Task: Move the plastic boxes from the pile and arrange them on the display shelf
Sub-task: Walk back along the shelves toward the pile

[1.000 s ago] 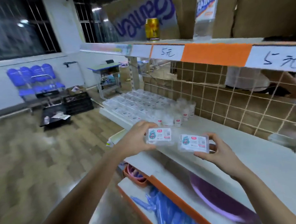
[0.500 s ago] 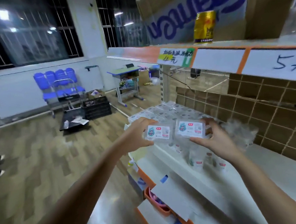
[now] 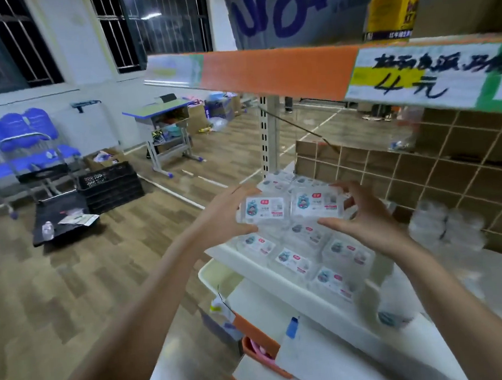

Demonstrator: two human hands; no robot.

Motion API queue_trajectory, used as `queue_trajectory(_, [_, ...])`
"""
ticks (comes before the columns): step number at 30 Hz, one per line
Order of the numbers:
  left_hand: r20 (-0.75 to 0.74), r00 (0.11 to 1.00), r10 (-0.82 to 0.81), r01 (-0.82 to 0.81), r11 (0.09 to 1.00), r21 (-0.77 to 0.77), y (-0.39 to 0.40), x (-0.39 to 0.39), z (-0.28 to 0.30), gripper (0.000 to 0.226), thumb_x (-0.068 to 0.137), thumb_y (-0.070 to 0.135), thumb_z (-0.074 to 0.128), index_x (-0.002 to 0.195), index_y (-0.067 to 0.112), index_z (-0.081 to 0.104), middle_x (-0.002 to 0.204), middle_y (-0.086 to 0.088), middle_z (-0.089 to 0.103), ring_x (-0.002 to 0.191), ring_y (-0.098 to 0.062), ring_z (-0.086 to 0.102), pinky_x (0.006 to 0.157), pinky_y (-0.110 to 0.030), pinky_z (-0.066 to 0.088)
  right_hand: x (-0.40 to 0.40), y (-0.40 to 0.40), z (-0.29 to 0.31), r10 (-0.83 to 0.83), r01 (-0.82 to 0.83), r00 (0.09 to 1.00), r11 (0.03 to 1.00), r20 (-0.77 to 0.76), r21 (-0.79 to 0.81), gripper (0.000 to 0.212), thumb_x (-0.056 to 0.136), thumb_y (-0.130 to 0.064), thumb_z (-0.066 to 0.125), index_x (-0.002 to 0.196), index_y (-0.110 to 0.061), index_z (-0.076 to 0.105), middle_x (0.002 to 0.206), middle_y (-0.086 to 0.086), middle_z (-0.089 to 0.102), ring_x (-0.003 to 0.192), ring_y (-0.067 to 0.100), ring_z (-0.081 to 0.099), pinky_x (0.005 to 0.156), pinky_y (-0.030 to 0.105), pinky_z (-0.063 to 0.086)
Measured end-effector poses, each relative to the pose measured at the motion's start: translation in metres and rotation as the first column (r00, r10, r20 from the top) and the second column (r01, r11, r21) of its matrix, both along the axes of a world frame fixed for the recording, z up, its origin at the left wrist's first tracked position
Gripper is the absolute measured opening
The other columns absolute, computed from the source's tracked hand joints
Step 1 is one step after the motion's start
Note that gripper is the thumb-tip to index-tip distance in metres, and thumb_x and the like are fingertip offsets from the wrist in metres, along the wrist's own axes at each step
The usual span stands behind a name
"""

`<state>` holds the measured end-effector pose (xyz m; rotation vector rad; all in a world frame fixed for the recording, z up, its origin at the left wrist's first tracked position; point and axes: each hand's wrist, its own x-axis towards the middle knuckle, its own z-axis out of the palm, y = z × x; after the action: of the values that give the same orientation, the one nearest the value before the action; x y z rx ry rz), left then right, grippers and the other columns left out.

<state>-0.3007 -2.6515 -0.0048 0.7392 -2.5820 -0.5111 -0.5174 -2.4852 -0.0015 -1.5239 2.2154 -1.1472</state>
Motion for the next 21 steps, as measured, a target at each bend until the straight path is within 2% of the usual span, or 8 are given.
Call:
queue_trajectory(3, [0.004,0.995,-0.102,0.102,0.995,-0.021,-0.039,-0.004,-0.002,0.066,0.075,0.022,0.079,0.133,0.023,0.047,0.125,0.014,0.042,0.110,0.005,0.035,0.090,-0.004,0.028,0.013,-0.015,0.002,-0.080,0.079,0.997,0.996,0.008,0.027,0.065,0.071,-0.044,0.078,0.123,-0.040,0.039,0.095,-0.027,0.041,0.081,-0.008,0.045,0.060,0.020,0.041])
queue_trajectory(5, [0.018,0.988,-0.157,0.157,0.987,-0.023,-0.062,-0.009,-0.004,0.065,0.075,0.025,0.079,0.132,0.027,0.047,0.123,0.015,0.042,0.110,0.002,0.039,0.090,-0.012,0.033,0.022,-0.024,0.003,-0.133,0.132,0.991,0.991,0.028,0.031,0.062,0.071,-0.042,0.078,0.119,-0.042,0.038,0.092,-0.029,0.039,0.080,-0.008,0.045,0.060,0.021,0.040])
queue_trajectory(7, [0.034,0.977,-0.212,0.213,0.976,-0.034,-0.079,-0.014,-0.005,0.064,0.075,0.027,0.078,0.131,0.027,0.047,0.119,0.018,0.039,0.108,-0.001,0.041,0.085,-0.014,0.033,0.029,-0.031,0.001,-0.186,0.185,0.982,0.982,0.038,0.027,0.064,0.071,-0.042,0.079,0.122,-0.041,0.040,0.096,-0.026,0.043,0.082,-0.008,0.046,0.066,0.023,0.041])
queue_trajectory(10, [0.039,0.955,-0.293,0.294,0.955,-0.037,-0.095,-0.021,-0.009,0.063,0.075,0.027,0.079,0.130,0.026,0.048,0.121,0.017,0.039,0.104,0.003,0.039,0.082,-0.009,0.028,0.040,-0.034,-0.004,-0.281,0.281,0.959,0.959,0.025,0.024,0.071,0.070,-0.043,0.079,0.130,-0.035,0.041,0.109,-0.017,0.047,0.086,-0.002,0.049,0.075,0.025,0.043])
queue_trajectory(14, [0.069,0.923,-0.379,0.380,0.925,0.009,-0.106,-0.028,-0.023,0.065,0.074,0.033,0.078,0.131,0.031,0.047,0.131,0.015,0.042,0.114,0.000,0.041,0.090,-0.016,0.031,0.055,-0.031,-0.018,-0.366,0.368,0.929,0.928,-0.049,0.050,0.074,0.071,-0.046,0.077,0.133,-0.030,0.040,0.113,-0.016,0.046,0.093,0.004,0.050,0.079,0.026,0.046])
queue_trajectory(19, [0.094,0.880,-0.465,0.461,0.885,0.059,-0.107,-0.033,-0.035,0.069,0.072,0.035,0.078,0.133,0.029,0.047,0.127,0.017,0.041,0.123,-0.006,0.040,0.099,-0.020,0.032,0.072,-0.021,-0.034,-0.423,0.424,0.906,0.904,-0.026,0.062,0.074,0.072,-0.045,0.077,0.134,-0.028,0.040,0.117,-0.018,0.045,0.095,0.003,0.050,0.081,0.023,0.045])
queue_trajectory(21, [0.129,0.864,-0.487,0.483,0.874,0.062,-0.108,-0.034,-0.042,0.075,0.068,0.049,0.074,0.134,0.029,0.046,0.133,0.012,0.043,0.126,-0.007,0.039,0.101,-0.020,0.032,0.077,-0.018,-0.040,-0.462,0.461,0.887,0.886,-0.002,0.051,0.073,0.072,-0.041,0.078,0.133,-0.027,0.040,0.117,-0.014,0.049,0.095,0.004,0.051,0.078,0.024,0.047])
